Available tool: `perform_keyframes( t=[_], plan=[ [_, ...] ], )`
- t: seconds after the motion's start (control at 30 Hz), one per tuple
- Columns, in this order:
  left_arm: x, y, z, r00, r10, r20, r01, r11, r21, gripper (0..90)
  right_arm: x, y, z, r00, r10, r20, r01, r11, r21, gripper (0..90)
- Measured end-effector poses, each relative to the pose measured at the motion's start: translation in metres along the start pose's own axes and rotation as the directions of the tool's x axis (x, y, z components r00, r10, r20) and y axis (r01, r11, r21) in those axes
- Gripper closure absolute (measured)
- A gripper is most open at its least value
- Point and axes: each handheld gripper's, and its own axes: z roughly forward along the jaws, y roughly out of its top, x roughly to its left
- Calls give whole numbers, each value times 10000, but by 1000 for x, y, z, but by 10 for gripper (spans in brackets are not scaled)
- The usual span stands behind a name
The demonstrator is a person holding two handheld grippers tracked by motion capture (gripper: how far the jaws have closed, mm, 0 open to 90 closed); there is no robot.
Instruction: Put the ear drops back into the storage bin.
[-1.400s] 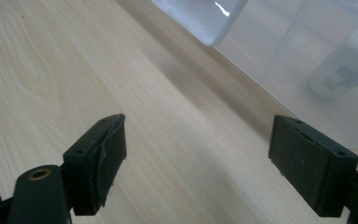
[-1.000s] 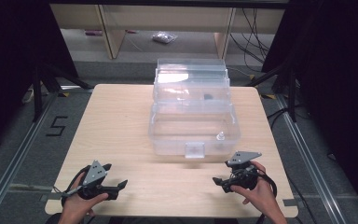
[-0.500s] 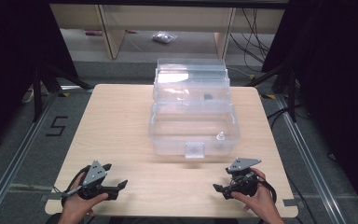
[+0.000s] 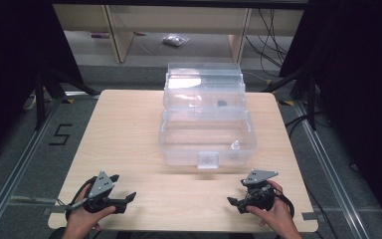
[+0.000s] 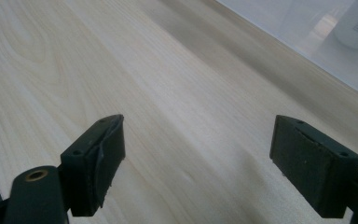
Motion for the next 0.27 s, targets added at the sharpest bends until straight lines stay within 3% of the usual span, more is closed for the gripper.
perform_keyframes(
  t=[0.27],
  plan=[
    [0, 0, 0, 10000, -1, -6, 1, 10000, -2, 152, -1, 0, 0, 10000, -63, -14, 63, 10000, -76, 183]
  ],
)
